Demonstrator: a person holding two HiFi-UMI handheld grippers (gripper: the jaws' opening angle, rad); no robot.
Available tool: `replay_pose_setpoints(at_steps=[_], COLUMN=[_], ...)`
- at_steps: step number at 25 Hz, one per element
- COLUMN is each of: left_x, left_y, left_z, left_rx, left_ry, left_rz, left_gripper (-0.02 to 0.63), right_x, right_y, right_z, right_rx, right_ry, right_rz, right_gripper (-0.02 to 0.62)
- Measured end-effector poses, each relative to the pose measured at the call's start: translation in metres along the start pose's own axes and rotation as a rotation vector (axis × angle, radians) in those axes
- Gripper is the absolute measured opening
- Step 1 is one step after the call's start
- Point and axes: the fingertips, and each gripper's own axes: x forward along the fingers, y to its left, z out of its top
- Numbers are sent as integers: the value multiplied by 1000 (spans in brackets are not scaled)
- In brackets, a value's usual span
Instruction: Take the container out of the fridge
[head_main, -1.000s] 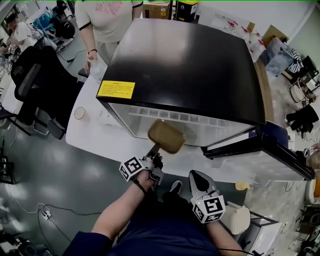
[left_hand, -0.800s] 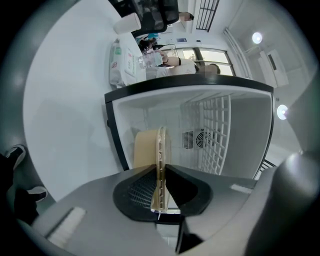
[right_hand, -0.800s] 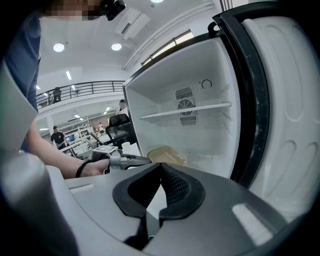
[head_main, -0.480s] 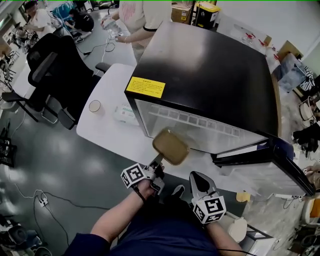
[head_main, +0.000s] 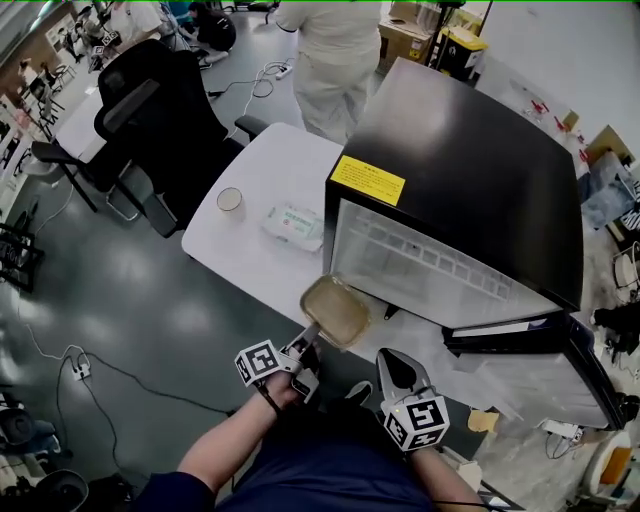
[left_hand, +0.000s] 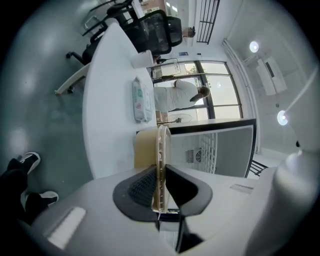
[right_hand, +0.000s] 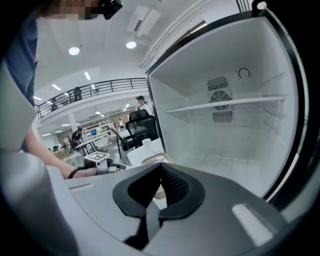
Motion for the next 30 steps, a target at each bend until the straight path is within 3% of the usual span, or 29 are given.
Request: replay_pose_setpoints(at_steps=[6, 13, 21, 30], left_x=[-32, -37, -20, -14], left_y=[26, 53, 70, 94], left_z=[41, 89, 120, 124], left_rx=[-10, -42, -76, -109], left_ry=[-99, -196, -236, -244], left_rz=[32, 42, 48, 105], left_gripper=[57, 57, 57, 58], right_x=[13, 17, 8, 2], right_y=[20, 31, 25, 16], right_z=[1, 2, 3, -1], right_rx=[-17, -18, -17, 4], right_ry=[15, 27, 39, 51], right_rz=[52, 51, -15, -62], right_gripper=[6, 6, 6, 6])
